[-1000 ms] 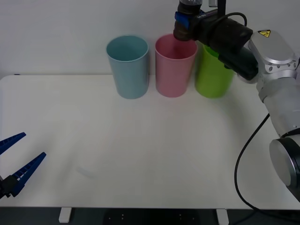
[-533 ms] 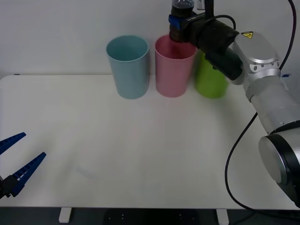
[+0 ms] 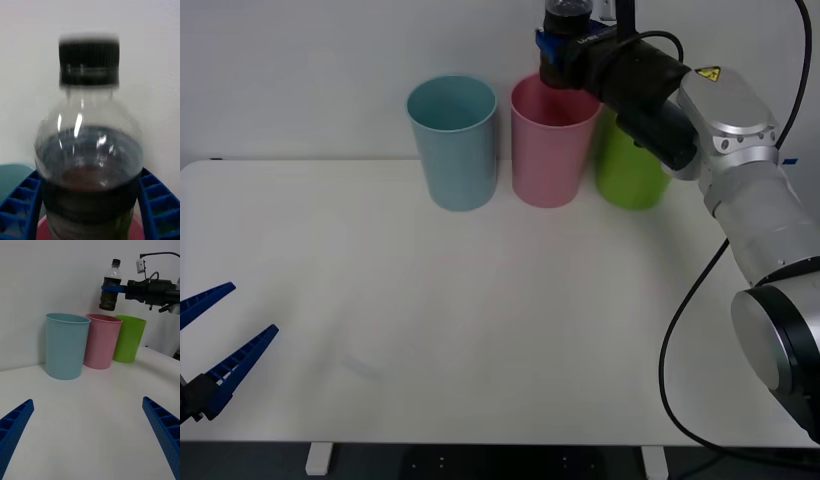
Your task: Grasp the object on the table and drop it into the matching bin: aluminum can to the light blue bin, PET bottle to the pink bin.
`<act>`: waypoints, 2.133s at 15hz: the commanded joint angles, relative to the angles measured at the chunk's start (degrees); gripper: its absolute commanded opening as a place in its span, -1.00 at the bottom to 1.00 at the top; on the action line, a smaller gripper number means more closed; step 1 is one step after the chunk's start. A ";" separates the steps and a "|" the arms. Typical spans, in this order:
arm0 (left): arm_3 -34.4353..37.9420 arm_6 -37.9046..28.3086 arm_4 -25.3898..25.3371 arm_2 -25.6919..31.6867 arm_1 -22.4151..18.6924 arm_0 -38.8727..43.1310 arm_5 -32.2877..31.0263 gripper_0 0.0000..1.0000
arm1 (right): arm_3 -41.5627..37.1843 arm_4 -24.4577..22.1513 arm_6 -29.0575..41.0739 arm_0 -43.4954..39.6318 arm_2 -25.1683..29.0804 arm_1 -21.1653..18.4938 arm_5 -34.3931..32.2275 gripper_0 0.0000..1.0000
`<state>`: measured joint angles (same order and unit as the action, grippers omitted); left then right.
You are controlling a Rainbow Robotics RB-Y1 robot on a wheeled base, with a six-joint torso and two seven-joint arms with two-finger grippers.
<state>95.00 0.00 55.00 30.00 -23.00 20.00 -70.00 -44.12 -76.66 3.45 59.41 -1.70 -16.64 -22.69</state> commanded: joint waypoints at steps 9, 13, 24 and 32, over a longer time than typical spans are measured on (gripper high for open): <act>0.00 0.00 0.00 0.00 0.00 0.00 0.00 1.00 | -10.73 2.84 -1.78 -7.91 1.43 -2.43 -4.91 1.00; 0.00 0.00 0.00 0.00 0.00 0.00 0.00 1.00 | -18.37 4.33 -1.26 -14.32 2.05 -4.98 -9.39 1.00; 0.00 0.00 0.00 0.00 0.00 0.00 0.00 1.00 | -30.68 6.97 -1.78 -31.64 13.03 -10.78 -29.69 1.00; 0.00 0.00 0.00 0.00 0.00 0.00 0.00 1.00 | -45.09 15.84 -4.68 -51.41 13.74 -16.58 -29.60 1.00</act>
<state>95.00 0.00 55.00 30.00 -23.00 20.00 -70.00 -88.12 -61.56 -0.89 9.62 12.07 -32.76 -52.31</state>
